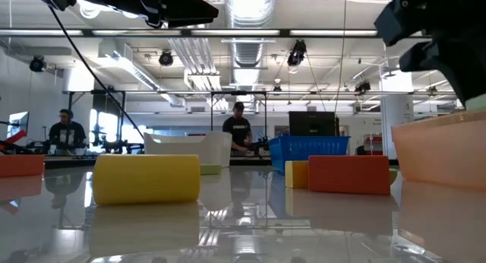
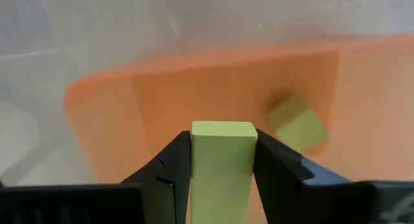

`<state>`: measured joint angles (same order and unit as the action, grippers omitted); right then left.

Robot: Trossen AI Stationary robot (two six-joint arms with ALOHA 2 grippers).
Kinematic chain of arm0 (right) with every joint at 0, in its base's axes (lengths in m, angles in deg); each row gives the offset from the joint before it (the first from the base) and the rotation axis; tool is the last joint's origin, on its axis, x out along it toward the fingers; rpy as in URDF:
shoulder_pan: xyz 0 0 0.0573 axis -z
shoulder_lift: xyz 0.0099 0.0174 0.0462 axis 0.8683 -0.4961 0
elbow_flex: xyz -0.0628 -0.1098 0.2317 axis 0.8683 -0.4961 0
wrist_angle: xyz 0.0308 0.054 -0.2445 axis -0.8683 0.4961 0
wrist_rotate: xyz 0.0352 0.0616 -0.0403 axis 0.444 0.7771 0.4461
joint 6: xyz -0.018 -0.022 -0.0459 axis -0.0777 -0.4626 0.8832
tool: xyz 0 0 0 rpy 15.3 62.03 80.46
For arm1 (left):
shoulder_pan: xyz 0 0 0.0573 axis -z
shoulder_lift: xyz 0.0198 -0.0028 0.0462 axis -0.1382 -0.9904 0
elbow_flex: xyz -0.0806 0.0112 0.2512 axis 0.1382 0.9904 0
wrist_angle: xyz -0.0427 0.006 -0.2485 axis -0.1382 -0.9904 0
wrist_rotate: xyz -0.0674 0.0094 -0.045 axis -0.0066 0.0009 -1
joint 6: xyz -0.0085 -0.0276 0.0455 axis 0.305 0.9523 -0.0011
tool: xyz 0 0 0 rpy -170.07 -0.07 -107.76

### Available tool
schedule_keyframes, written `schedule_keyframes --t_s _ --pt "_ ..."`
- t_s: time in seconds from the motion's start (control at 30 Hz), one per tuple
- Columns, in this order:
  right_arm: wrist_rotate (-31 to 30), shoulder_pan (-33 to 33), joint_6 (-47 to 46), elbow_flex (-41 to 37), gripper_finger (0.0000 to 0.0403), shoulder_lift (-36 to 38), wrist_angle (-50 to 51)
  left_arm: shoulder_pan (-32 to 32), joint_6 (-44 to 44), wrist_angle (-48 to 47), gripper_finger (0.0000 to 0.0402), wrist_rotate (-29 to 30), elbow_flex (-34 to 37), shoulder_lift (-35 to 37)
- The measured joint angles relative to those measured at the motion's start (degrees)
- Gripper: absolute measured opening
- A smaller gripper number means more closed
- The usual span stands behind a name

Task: Sort & place blocks by color
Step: Put the green block into the orange bin, then put yellow block into the white bin

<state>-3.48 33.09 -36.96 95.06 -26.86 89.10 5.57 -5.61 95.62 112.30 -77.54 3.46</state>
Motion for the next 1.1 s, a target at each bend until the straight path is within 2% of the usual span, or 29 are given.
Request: schedule_keyframes --t_s 0.2,0.47,0.67,0.77,1.1 --pt "0.0 -0.1 0.7 -5.5 0.0119 -0.2 -7.4 0.0 0.2 -0.9 0.0245 0.0 0.0 0.0" --pt "0.1 -0.1 0.6 -10.1 0.0123 0.9 -10.3 0.0 0.3 -0.9 0.0245 0.0 0.0 0.0" --pt "0.1 -0.1 0.7 -10.2 0.0179 0.9 -10.5 0.0 0.3 -0.9 0.0245 0.1 0.0 0.0" --pt "0.1 -0.1 0.5 -9.8 0.0194 1.1 -10.6 0.0 0.3 -0.9 0.0245 0.1 0.0 0.0" --pt "-0.3 -0.1 0.3 -3.6 0.018 1.2 -5.6 0.0 0.6 -2.2 0.0245 0.1 0.0 0.0"
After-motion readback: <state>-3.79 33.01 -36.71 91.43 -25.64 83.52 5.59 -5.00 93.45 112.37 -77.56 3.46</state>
